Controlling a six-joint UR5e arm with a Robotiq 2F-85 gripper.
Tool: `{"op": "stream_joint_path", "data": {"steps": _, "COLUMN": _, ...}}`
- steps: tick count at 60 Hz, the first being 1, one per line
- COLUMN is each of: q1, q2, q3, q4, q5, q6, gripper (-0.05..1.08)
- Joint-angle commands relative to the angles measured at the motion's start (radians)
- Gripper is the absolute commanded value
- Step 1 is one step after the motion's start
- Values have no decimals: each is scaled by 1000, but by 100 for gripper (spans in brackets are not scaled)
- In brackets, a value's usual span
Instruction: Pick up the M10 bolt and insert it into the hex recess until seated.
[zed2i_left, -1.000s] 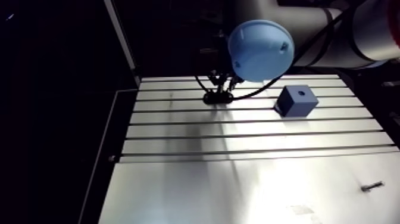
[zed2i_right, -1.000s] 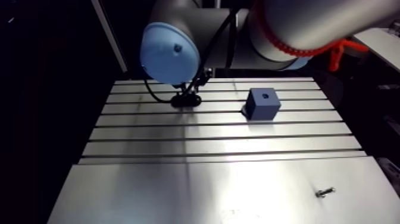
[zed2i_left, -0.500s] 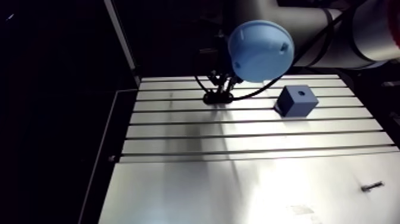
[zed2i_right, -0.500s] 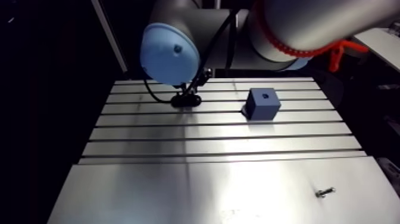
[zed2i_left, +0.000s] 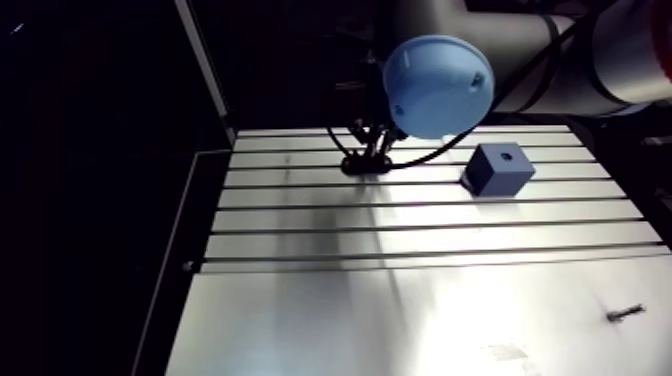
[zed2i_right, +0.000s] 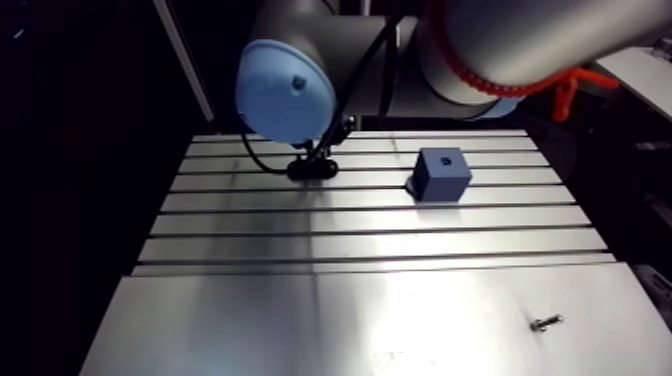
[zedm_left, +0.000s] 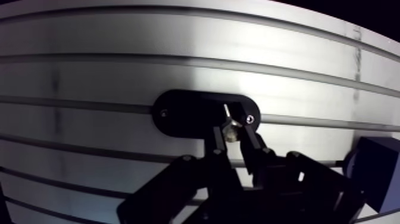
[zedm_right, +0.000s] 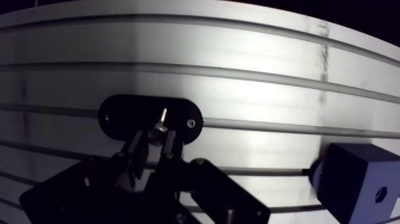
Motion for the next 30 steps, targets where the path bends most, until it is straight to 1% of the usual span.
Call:
{"op": "stream_joint_path", "data": {"steps": 1, "q1": -1, "q2": 0, "q3": 0, "q4": -1, "q5": 0, "q6": 0, "gripper": 71}}
{"op": "stream_joint_path", "data": {"steps": 18, "q1": -5, "q2": -3, "q3": 0, "q4": -1, "q5": 0, "q6": 0, "gripper": 72}}
{"op": "stream_joint_path", "data": {"steps": 30, "q1": -2, "q2": -30, "q3": 0, "q4": 0, "q5": 3, "q6": -15, "gripper": 77}}
